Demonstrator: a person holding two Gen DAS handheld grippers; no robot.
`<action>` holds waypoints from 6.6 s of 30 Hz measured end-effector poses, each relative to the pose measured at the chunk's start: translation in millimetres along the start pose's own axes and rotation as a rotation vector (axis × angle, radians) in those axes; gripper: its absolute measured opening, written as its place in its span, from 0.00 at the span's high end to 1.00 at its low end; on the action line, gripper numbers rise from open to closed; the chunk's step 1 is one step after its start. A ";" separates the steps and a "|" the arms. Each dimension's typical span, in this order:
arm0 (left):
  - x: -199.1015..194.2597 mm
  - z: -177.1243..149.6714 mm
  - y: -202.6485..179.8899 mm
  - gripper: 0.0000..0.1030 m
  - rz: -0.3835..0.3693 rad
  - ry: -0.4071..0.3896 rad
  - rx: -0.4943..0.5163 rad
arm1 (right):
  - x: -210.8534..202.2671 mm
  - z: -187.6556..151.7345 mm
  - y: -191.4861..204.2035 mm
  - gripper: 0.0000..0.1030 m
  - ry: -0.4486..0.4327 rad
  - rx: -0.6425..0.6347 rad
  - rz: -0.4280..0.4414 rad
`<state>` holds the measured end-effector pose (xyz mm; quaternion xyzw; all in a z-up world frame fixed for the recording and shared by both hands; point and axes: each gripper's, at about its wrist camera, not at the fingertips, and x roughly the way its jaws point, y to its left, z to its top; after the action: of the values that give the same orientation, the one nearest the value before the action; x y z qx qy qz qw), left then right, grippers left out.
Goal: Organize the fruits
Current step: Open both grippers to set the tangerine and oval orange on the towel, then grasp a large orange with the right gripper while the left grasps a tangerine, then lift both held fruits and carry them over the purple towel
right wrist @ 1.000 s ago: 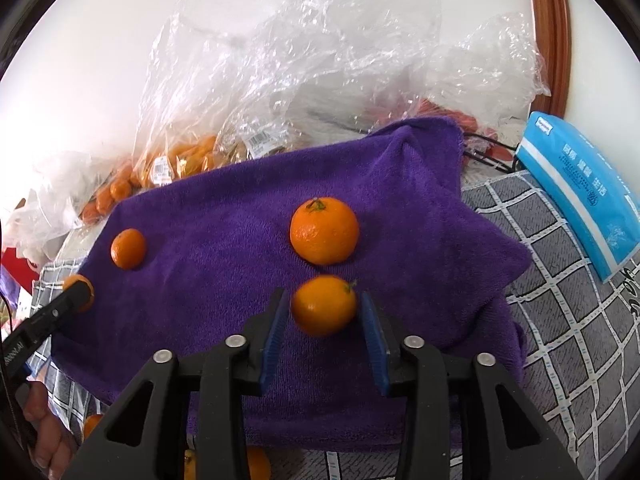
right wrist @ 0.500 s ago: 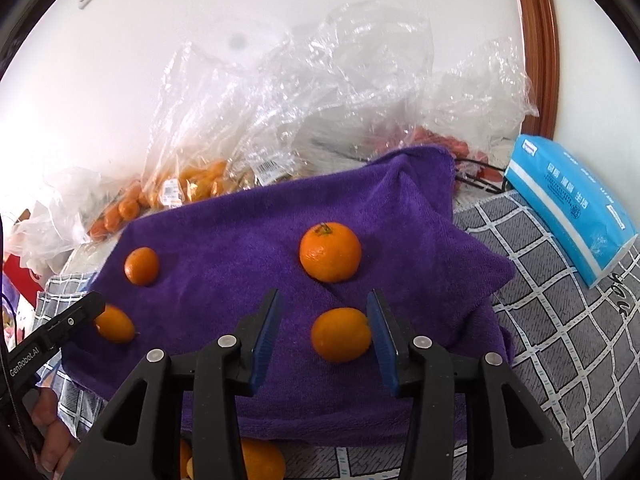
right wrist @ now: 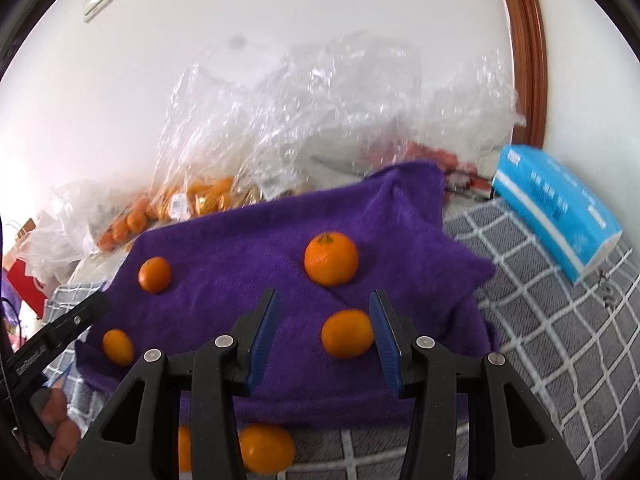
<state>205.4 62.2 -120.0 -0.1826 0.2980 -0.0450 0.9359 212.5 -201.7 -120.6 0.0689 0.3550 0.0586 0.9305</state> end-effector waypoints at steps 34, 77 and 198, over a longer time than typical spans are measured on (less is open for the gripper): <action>-50.0 -54.0 19.1 0.41 0.099 0.159 0.059 | -9.6 -62.2 8.5 0.68 0.137 0.059 0.076; -25.1 -67.8 -37.3 0.52 -0.050 0.331 0.137 | -42.9 -75.3 -6.1 0.67 0.038 0.017 -0.104; -129.4 -30.5 -22.6 0.62 -0.086 0.088 0.118 | -147.1 -63.2 39.6 0.67 -0.127 -0.040 -0.019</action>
<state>82.5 56.6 -64.7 -0.1377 0.3277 -0.1109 0.9281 58.8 -180.5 -64.5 0.0505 0.2944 0.0526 0.9529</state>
